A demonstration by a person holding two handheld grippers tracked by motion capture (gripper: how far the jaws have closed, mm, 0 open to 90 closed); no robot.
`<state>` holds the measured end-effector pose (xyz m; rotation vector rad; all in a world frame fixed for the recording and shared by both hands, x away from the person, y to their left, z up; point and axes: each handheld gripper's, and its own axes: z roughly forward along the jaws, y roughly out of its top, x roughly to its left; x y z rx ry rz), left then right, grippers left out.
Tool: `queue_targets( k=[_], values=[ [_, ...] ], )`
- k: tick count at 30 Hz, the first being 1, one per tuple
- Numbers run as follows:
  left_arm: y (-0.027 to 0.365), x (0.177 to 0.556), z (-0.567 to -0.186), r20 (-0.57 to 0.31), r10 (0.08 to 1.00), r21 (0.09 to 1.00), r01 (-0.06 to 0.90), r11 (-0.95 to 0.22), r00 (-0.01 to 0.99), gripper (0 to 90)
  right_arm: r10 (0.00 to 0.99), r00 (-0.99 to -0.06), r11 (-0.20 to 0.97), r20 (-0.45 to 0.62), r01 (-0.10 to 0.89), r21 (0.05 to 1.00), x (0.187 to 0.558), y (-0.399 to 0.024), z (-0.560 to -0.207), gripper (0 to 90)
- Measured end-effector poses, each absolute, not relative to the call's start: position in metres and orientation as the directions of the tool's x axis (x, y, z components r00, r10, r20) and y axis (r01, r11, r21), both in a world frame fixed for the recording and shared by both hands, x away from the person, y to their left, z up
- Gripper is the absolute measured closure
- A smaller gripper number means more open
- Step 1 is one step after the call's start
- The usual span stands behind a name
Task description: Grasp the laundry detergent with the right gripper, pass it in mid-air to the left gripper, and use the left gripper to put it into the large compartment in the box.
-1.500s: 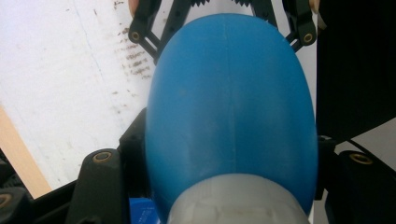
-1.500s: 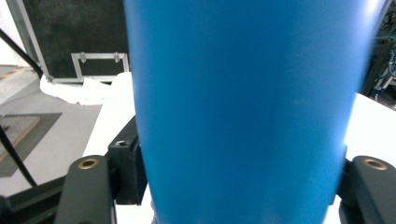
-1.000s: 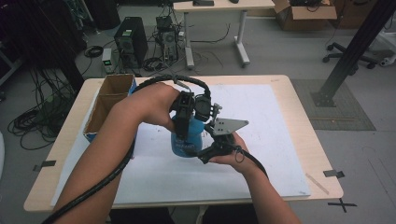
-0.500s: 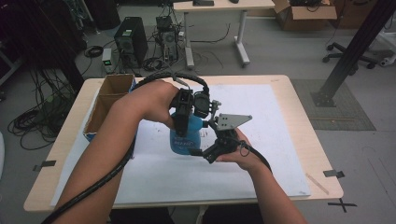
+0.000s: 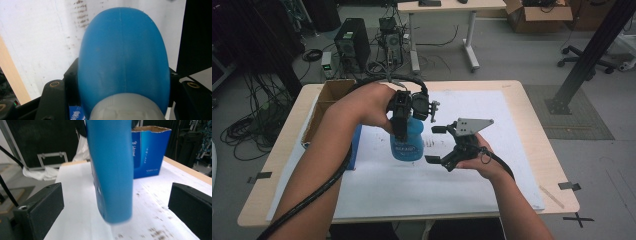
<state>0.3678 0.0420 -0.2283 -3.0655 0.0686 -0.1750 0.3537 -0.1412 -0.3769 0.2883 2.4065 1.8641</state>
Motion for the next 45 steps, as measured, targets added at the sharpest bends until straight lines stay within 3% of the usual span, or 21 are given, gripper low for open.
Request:
queue_targets(
  k=[21, 38, 45],
  values=[
    [0.060, 0.374, -0.198, 0.117, 0.096, -0.091, 0.107, -0.990, 0.988, 38.6, 0.191, -0.976, 0.557, -0.102, 0.023, 0.830, 0.374, -0.200, -0.316, 0.8],
    [0.088, 0.389, -0.163, 0.140, 0.243, -0.094, 0.258, -0.962, 0.960, 38.5, 0.171, -0.981, 0.722, -0.097, 0.058, 0.690, 0.383, -0.223, -0.296, 1.4],
    [0.108, 0.399, -0.143, 0.140, 0.376, -0.034, 0.384, -0.923, 0.916, 38.5, 0.173, -0.982, 0.753, -0.079, 0.080, 0.654, 0.385, -0.231, -0.302, 2.0]
  ],
)
